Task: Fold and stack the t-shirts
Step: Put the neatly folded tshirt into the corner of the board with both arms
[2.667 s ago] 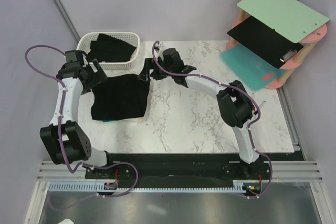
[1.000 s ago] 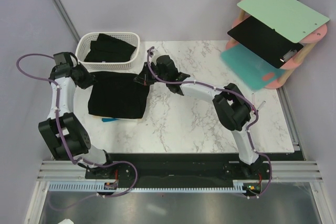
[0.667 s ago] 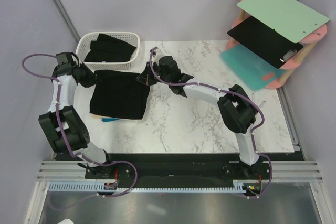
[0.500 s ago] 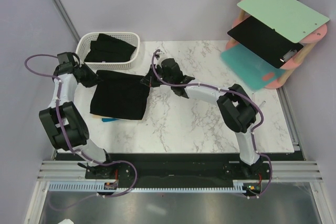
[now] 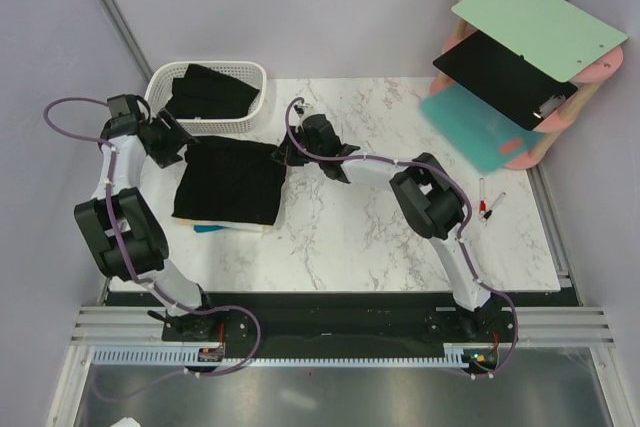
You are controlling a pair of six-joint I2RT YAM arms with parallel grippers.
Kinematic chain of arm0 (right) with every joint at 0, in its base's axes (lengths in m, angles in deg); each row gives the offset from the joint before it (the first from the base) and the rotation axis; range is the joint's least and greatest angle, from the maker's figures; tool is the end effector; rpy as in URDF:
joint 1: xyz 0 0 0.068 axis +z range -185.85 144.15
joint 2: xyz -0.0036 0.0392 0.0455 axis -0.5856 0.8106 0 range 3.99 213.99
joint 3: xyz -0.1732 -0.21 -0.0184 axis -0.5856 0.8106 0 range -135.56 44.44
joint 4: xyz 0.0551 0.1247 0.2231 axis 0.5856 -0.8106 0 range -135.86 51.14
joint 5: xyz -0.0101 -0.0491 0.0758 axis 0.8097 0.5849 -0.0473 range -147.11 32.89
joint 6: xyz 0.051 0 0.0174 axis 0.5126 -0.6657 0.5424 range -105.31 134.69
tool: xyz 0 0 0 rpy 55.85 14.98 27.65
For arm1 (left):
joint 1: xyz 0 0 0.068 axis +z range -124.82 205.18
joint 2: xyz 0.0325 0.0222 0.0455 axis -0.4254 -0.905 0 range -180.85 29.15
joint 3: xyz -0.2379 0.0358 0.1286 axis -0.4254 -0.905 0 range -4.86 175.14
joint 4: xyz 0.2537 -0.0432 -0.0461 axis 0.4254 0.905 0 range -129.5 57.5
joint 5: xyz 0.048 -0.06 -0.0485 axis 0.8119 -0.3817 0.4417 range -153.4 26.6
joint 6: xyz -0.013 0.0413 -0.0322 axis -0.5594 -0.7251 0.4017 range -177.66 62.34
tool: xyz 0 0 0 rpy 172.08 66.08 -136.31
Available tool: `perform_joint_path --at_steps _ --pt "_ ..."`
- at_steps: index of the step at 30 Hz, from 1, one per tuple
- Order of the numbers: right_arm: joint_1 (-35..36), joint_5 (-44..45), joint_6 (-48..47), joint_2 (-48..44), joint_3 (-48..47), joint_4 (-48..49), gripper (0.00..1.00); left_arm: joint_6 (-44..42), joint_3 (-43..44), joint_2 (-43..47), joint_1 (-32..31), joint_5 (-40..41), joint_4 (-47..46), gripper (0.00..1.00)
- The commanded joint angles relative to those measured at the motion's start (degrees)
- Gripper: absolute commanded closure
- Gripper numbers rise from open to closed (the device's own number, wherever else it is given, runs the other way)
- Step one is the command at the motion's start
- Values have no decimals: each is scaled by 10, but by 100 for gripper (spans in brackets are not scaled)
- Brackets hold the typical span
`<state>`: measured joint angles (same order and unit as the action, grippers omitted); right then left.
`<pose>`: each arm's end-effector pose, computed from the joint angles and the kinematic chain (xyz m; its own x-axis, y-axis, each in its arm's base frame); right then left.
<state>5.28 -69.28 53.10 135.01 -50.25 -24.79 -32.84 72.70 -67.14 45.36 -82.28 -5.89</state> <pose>0.3919 0.3522 0.1747 -0.7143 0.1825 -0.6756 -0.4416 0.6314 0.6375 0.3474 0.1155 0.2687 -0.6152 -0.6493 -0.4471 -0.4397 0.7533 -0.4890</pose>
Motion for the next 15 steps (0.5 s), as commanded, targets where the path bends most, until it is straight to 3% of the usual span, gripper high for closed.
perform_joint_path --at_steps 1,2,6,11,14,15 --pt "-6 35 1 9 -37 -3 80 0 22 29 3 51 -12 21" --pt "-7 38 -8 -2 -25 0 76 1 19 50 3 59 -13 1" --pt "-5 75 -30 -70 46 37 40 -2 -2 114 1 76 -22 0" --pt "-6 114 -57 -165 125 48 6 2 -36 188 -2 42 -48 2" --pt "-5 111 -62 -192 152 52 2 29 -72 216 -7 -62 -92 20" --pt "-6 110 -60 -194 157 53 2 38 -88 216 -11 -86 -107 49"
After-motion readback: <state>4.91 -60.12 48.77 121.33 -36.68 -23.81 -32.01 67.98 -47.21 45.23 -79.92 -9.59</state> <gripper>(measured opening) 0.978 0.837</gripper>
